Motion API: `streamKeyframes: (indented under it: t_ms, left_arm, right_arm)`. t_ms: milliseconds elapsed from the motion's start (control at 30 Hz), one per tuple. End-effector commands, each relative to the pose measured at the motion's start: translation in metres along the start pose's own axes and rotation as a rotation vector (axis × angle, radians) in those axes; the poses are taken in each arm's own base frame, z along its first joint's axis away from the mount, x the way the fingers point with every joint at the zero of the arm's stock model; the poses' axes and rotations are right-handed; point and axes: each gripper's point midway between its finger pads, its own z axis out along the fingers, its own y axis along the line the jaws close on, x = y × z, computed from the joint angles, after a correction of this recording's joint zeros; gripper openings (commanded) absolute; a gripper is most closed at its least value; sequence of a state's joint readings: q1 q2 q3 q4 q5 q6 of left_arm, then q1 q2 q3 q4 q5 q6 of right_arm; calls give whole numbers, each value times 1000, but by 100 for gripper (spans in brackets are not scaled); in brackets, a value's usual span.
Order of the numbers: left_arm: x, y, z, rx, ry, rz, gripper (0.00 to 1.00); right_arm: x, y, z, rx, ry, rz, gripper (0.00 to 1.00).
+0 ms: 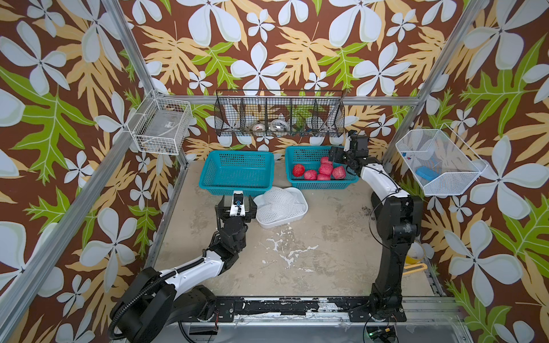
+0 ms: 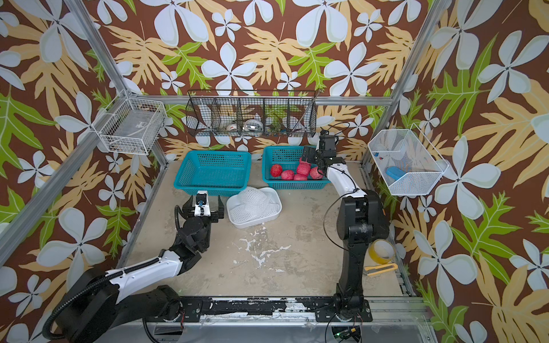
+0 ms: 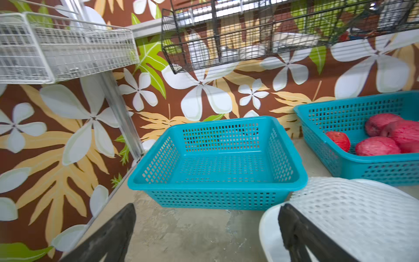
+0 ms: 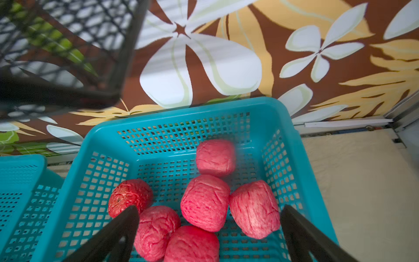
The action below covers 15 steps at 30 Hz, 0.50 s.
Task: Remove foam nets from apples
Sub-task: Reset both arms
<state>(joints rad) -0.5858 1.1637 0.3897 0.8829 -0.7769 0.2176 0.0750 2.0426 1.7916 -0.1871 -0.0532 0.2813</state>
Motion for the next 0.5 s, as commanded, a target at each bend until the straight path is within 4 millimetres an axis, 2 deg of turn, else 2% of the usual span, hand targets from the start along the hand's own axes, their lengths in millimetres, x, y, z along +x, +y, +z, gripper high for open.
streamKeyframes:
  t_ms: [0, 100, 267, 467]
  left_arm:
    - [-1, 41, -1, -160, -30, -50, 100]
    - [20, 68, 0, -234, -18, -72, 100]
    - [49, 82, 4, -300, 29, -50, 100]
    - [85, 102, 17, -326, 108, -161, 100]
  right_arm:
    - [0, -14, -30, 74, -81, 48, 100]
    - [23, -35, -66, 202, -177, 79, 100]
    - [61, -57, -111, 367, -259, 122, 100]
    - [93, -51, -144, 554, -321, -91, 100]
